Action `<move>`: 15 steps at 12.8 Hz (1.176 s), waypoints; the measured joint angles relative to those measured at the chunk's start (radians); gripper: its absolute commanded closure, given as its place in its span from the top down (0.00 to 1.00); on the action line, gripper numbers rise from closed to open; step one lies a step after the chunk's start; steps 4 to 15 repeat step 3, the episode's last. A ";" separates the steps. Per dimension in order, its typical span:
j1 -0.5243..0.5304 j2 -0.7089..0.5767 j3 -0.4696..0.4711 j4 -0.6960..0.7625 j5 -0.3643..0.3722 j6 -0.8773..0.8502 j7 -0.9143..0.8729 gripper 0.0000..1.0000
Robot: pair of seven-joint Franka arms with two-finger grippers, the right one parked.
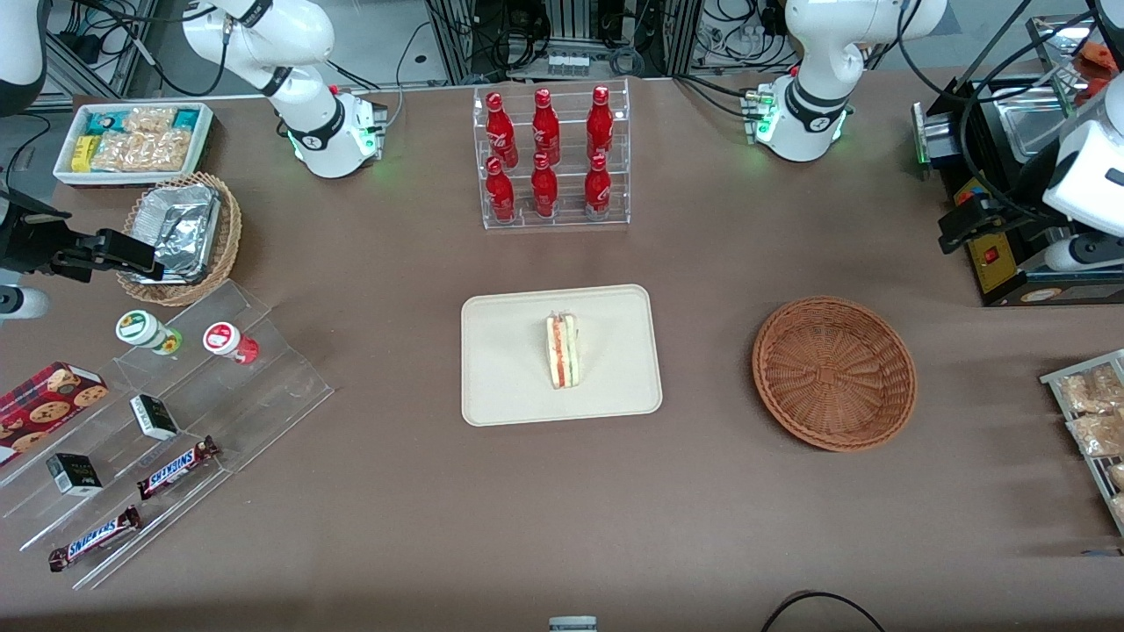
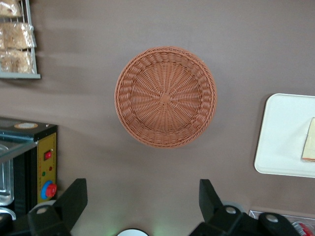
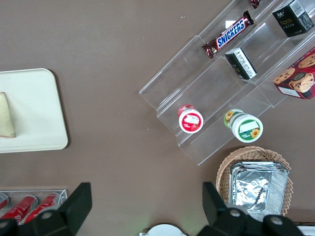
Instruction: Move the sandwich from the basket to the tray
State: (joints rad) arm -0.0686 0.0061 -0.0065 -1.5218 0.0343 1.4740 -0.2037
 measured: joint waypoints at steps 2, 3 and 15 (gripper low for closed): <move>0.000 0.022 0.000 0.032 0.000 0.000 0.013 1.00; 0.000 0.026 0.000 0.040 0.000 0.000 0.016 1.00; 0.000 0.026 0.000 0.040 0.000 0.000 0.016 1.00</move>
